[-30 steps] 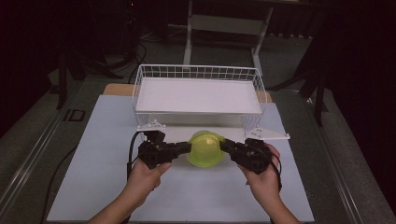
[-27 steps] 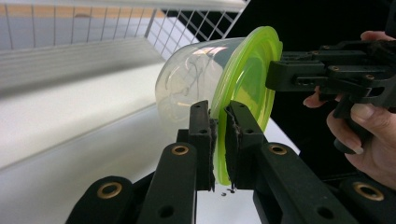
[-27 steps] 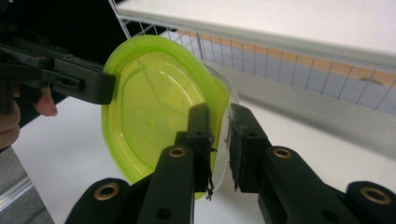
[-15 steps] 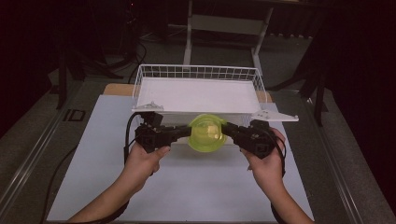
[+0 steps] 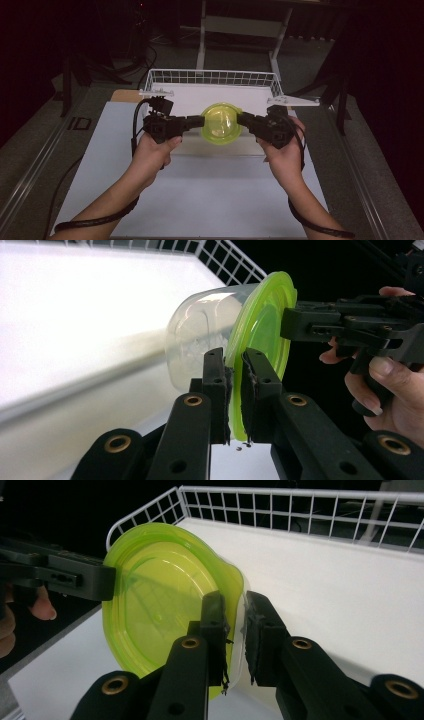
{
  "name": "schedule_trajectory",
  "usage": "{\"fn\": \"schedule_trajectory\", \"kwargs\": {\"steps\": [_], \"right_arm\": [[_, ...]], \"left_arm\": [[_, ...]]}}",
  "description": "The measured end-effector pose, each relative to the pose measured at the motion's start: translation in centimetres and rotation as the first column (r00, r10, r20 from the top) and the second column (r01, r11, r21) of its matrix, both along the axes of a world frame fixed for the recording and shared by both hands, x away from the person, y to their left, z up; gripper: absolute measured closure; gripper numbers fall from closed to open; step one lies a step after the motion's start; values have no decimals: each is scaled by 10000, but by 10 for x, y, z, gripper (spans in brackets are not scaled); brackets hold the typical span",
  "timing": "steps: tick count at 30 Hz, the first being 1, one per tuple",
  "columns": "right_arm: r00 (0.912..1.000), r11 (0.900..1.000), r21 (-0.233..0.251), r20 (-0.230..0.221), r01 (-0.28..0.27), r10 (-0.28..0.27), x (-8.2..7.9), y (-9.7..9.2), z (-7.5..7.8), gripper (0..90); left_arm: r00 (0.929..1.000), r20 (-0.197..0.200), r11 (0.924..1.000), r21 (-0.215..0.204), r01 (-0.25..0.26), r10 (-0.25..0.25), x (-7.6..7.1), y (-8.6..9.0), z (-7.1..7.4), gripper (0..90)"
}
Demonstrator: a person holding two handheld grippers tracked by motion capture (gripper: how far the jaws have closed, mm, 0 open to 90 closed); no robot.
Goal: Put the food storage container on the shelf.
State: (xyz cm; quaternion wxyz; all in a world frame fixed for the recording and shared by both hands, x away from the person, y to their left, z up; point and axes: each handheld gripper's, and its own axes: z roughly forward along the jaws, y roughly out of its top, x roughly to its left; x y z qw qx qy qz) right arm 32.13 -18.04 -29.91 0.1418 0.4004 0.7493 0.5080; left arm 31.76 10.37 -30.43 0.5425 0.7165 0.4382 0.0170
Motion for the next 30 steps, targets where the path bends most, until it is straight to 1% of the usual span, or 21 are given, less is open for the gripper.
{"fn": "schedule_trajectory", "kwargs": {"steps": [3,7,8,12,14,15,17,21,22,23,26,28,30], "right_arm": [[9998,9999,-47,104,144,-143,7,3,7,797],[9996,9996,-124,101,253,-252,17,7,12,797],[9996,9996,-66,43,274,-273,19,7,12,797],[9994,9993,-180,-72,329,-330,27,10,11,797],[9990,9988,-284,-168,408,-413,32,13,11,798],[9988,9986,-326,-241,417,-425,34,13,11,797],[9982,9980,-464,-414,420,-439,39,15,10,797],[9971,9973,-569,-569,467,-500,44,17,9,797],[9957,9962,-680,-709,549,-597,49,18,8,797],[9948,9960,-677,-795,586,-639,51,18,8,797],[9925,9964,-582,-1028,610,-668,55,18,6,797],[9902,9972,-434,-1236,601,-650,59,18,4,797],[9883,9977,-358,-1393,583,-627,62,18,5,797]], "left_arm": [[9998,134,9999,71,-144,143,7,0,7,826],[9993,188,9994,139,-325,322,16,1,9,823],[9993,150,9993,164,-351,348,19,1,9,822],[9988,-28,9987,151,-493,494,29,3,5,819],[9982,-220,9984,109,-550,552,34,3,3,818],[9978,-345,9983,150,-565,570,37,3,1,816],[9969,-473,9979,200,-624,633,42,3,0,815],[9964,-523,9975,290,-645,660,45,2,-1,815],[9960,-542,9971,303,-693,709,47,2,-1,814],[9960,-527,9970,315,-700,716,48,2,-1,814],[9953,-576,9967,287,-763,779,50,2,-2,812],[9955,-545,9968,223,-767,779,52,3,-2,808],[9952,-421,9957,321,-866,879,52,3,-2,802]]}}
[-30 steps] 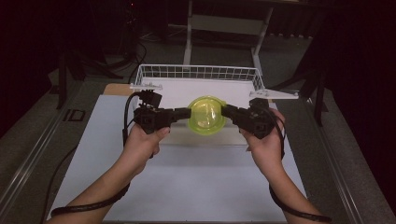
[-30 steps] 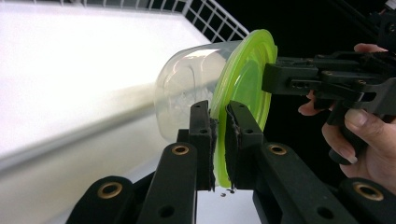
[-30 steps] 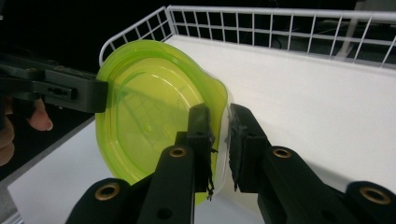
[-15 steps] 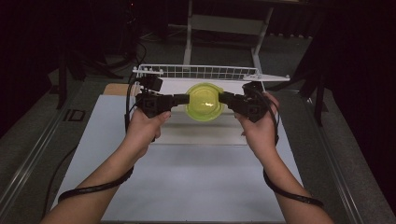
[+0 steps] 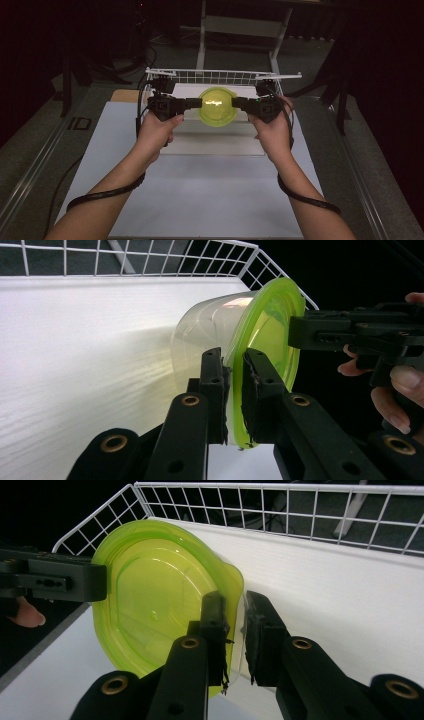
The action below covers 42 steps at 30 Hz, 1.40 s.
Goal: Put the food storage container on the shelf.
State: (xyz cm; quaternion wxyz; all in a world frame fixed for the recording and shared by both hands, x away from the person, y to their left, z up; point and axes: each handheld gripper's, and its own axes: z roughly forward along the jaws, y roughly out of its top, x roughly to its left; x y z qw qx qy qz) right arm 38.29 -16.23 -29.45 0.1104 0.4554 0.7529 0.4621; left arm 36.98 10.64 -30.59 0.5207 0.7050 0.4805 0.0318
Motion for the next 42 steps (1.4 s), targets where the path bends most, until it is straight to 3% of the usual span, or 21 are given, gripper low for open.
{"fn": "schedule_trajectory", "kwargs": {"steps": [5,9,12,16,18,19,23,27,31,33,36,42], "right_arm": [[9988,9995,244,-464,177,-165,8,1,1,796],[9974,9988,318,-632,378,-357,15,1,3,796],[9921,9980,526,-1221,346,-280,22,2,4,790],[9921,9979,329,-1143,566,-525,27,5,4,747],[9919,9975,345,-1137,613,-570,29,7,4,716],[9916,9972,371,-1148,649,-602,29,7,4,715],[9889,9973,334,-1354,656,-605,32,9,1,701],[9863,9950,662,-1520,746,-638,35,5,0,686],[9864,9937,828,-1521,752,-620,35,3,0,648],[9877,9941,824,-1450,710,-585,34,3,1,637],[9899,9943,900,-1344,565,-440,32,2,2,613],[9953,9954,934,-960,221,-131,19,2,2,604]], "left_arm": [[9994,250,9996,168,-240,236,1,-1,1,748],[9987,167,9987,177,-478,475,6,-1,-1,747],[9983,118,9982,158,-570,568,11,-2,-3,748],[9969,-26,9969,-115,-783,783,16,-3,-6,747],[9949,71,9949,61,-1003,1002,18,-4,-6,738],[9943,68,9943,32,-1062,1062,20,-4,-6,692],[9913,32,9911,207,-1319,1318,26,-3,-9,690],[9894,88,9891,253,-1451,1450,32,-2,-10,660],[9863,296,9840,700,-1641,1623,35,-3,-9,585],[9770,707,9728,1028,-2077,2011,33,-3,-7,497],[9729,900,9713,881,-2209,2131,31,1,-5,471],[9791,1331,9878,33,-1558,1539,18,7,-3,433]]}}
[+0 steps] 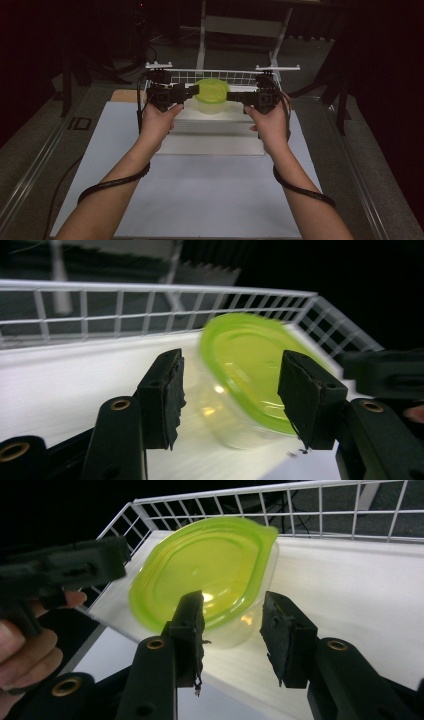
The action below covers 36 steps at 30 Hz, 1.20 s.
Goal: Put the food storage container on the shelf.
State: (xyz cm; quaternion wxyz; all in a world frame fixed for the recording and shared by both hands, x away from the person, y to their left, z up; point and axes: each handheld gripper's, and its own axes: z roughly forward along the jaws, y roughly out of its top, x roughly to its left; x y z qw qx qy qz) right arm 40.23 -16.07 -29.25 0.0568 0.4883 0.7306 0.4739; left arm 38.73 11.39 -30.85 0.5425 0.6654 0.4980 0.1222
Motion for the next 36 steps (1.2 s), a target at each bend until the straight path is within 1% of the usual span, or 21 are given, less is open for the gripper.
{"fn": "schedule_trajectory", "kwargs": {"steps": [1,3,4,6,7,9,11,12,13,14,15,17,18,19,20,22,23,24,26,29,36], "right_arm": [[10000,10000,1,38,-37,37,-3,0,-1,603],[9999,9999,-76,85,-127,128,-7,-1,-3,603],[9998,9999,-83,159,-149,150,-9,-1,-5,604],[9994,9997,-88,277,-220,223,-13,-2,-7,602],[9992,9996,-75,295,-257,259,-15,-2,-9,603],[9988,9995,-37,385,-314,315,-18,-3,-13,606],[9983,9991,-118,413,-402,406,-21,-3,-16,621],[9977,9987,-157,463,-492,499,-22,-2,-18,642],[9970,9983,-181,528,-560,569,-24,-1,-21,656],[9966,9977,-298,544,-603,619,-25,0,-23,746],[9955,9966,-487,639,-670,701,-27,3,-25,789],[9941,9949,-712,761,-715,769,-29,7,-30,882],[9937,9940,-803,779,-744,807,-30,10,-32,894],[9926,9938,-830,900,-745,820,-30,13,-34,897],[9924,9940,-816,935,-728,804,-31,15,-35,898],[9920,9938,-807,937,-765,840,-29,20,-38,898],[9923,9936,-800,886,-794,864,-28,23,-39,898],[9924,9936,-792,856,-812,879,-27,25,-40,898],[9926,9938,-746,828,-826,887,-24,30,-42,898],[9935,9947,-664,775,-781,831,-21,36,-45,897],[9946,9950,-665,675,-747,792,-15,45,-46,891]], "left_arm": [[9999,2,9999,-84,106,-106,-2,1,0,400],[9991,76,9984,-383,419,-417,-7,3,-1,385],[9989,125,9977,-510,449,-444,-10,3,-1,354],[9971,309,9943,-782,725,-702,-16,5,-3,328],[9963,463,9936,-827,764,-728,-19,5,-4,305],[9914,727,9895,-879,1150,-1087,-26,6,-6,253],[9883,864,9881,-775,1326,-1259,-32,5,-11,199],[9851,1066,9874,-694,1425,-1347,-35,5,-14,171],[9828,1257,9883,-530,1427,-1352,-40,5,-18,170],[9813,1451,9897,-477,1350,-1268,-44,5,-22,160],[9774,1727,9907,-395,1301,-1215,-48,5,-26,135],[9715,2095,9935,-45,1139,-1105,-56,4,-36,86],[9676,2264,9937,121,1118,-1117,-59,3,-41,43],[9665,2303,9935,379,1072,-1131,-61,3,-46,19],[9642,2428,9941,459,986,-1068,-63,3,-51,19],[9624,2492,9939,467,995,-1080,-66,4,-59,19],[9614,2539,9943,337,1010,-1062,-67,4,-62,19],[9614,2539,9943,337,1010,-1062,-67,4,-62,19],[9640,2495,9953,-80,966,-915,-70,6,-68,19],[9641,2518,9955,-203,922,-841,-72,9,-70,19],[9642,2487,9954,-6,953,-922,-76,12,-71,19]]}}
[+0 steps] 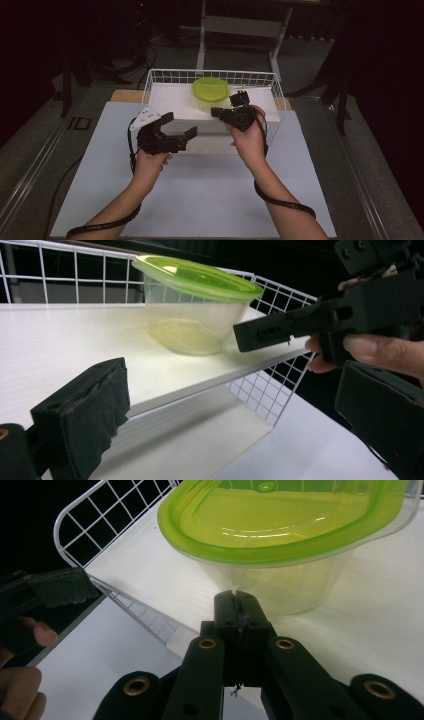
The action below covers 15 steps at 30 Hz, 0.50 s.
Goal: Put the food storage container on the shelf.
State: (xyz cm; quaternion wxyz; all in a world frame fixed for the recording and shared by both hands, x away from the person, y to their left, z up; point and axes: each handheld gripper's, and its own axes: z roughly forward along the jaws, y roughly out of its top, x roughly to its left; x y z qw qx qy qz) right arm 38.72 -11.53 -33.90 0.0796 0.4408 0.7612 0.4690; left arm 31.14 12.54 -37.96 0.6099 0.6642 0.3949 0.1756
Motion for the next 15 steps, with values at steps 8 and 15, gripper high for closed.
{"fn": "schedule_trajectory", "kwargs": {"steps": [8,15], "right_arm": [[9993,9989,278,48,-375,374,-12,-1,2,834],[9946,9969,229,731,-757,738,-34,-10,1,642]], "left_arm": [[9990,330,9993,251,291,-300,-6,-3,-2,19],[9905,1108,9950,664,745,-815,-21,-6,5,19]]}}
